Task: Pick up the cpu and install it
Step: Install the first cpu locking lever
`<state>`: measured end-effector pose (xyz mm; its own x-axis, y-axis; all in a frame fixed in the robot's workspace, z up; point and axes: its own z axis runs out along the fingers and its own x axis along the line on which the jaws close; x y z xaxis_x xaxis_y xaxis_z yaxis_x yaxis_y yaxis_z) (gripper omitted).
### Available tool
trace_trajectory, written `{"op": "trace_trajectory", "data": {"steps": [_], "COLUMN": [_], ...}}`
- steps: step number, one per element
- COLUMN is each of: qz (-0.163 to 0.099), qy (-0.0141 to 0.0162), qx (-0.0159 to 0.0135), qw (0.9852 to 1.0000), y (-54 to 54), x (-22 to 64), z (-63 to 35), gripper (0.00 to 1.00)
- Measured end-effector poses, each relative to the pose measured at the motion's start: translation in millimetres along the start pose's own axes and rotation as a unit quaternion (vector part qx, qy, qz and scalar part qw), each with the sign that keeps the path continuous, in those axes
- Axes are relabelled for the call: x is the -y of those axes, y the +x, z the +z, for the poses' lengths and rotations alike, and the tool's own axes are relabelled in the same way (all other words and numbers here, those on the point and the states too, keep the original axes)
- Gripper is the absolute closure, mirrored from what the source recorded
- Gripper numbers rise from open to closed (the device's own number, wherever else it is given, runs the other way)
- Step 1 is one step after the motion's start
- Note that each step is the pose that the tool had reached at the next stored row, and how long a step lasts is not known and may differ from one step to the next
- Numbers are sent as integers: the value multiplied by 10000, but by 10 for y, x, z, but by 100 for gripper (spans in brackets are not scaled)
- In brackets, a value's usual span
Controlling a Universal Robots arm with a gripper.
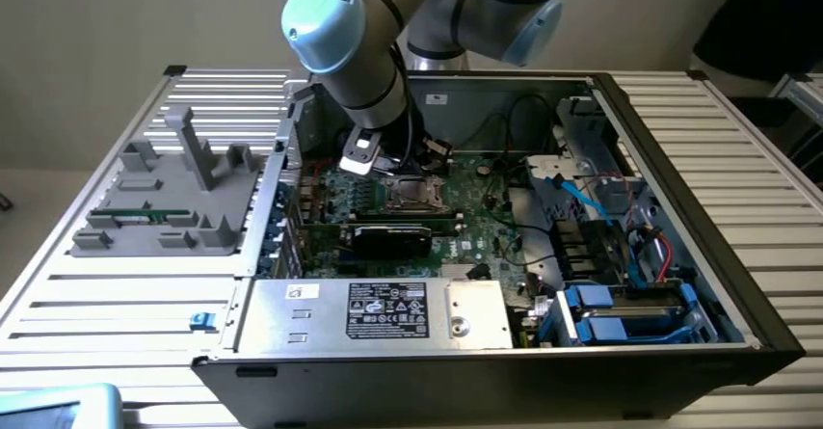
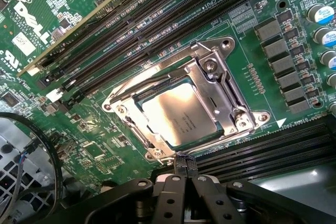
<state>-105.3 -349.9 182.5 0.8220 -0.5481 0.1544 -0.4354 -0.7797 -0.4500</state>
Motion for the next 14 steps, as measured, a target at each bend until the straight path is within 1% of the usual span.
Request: {"op": "trace_trajectory", "data": {"steps": [14], "qz": [-3], "qy": [-2], "qx": [0], "qw": [10000], "y": [3], "x": [-4], "z": [-2], "gripper": [89]}}
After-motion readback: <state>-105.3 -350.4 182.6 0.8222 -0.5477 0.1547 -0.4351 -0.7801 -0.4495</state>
